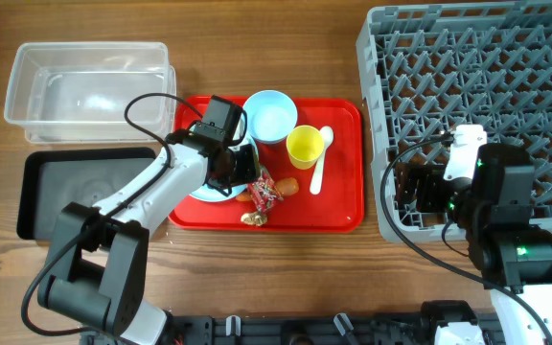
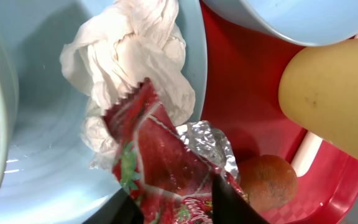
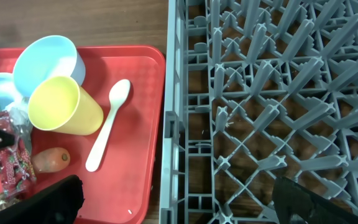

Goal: Sort waste into correct bins and load items into the dishwasher rack
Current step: 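Reach the left gripper to the red snack wrapper and grasp it, then carry the wrapper left and drop it into the clear plastic bin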

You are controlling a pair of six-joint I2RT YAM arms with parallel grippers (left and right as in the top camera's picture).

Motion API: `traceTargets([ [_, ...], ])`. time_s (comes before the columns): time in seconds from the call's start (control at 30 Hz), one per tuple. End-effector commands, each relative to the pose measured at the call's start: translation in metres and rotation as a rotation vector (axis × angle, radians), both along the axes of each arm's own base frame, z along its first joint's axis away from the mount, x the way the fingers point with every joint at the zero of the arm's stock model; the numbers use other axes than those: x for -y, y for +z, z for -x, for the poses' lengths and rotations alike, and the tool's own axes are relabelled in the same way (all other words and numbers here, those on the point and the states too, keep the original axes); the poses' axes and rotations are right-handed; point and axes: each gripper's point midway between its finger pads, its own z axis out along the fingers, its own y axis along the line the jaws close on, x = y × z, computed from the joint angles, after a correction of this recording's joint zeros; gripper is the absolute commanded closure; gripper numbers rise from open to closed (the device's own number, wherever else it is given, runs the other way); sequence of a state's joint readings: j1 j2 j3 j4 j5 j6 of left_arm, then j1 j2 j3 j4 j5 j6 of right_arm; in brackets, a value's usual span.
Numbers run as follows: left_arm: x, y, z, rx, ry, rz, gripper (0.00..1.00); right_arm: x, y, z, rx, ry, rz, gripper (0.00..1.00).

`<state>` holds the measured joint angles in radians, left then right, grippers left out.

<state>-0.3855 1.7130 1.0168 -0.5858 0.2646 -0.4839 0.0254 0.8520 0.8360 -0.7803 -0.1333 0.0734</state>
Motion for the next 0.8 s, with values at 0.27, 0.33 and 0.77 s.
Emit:
traceTargets([
  [0.27,0.006,0.006,-0.004,0.013,-0.009,0.021,0.96,0.002,0.01,-0.004,0.029,0.0,0.019,0.0],
  [0.33,0.006,0.012,-0.006,0.032,-0.015,0.027,0.96,0.002,0.01,-0.004,0.029,0.0,0.019,0.0],
  [0.77,-0.069,0.153,-0.065,0.522,0.151,0.009,0.96,0.002,0.011,-0.005,0.032,0.0,0.019,0.0],
])
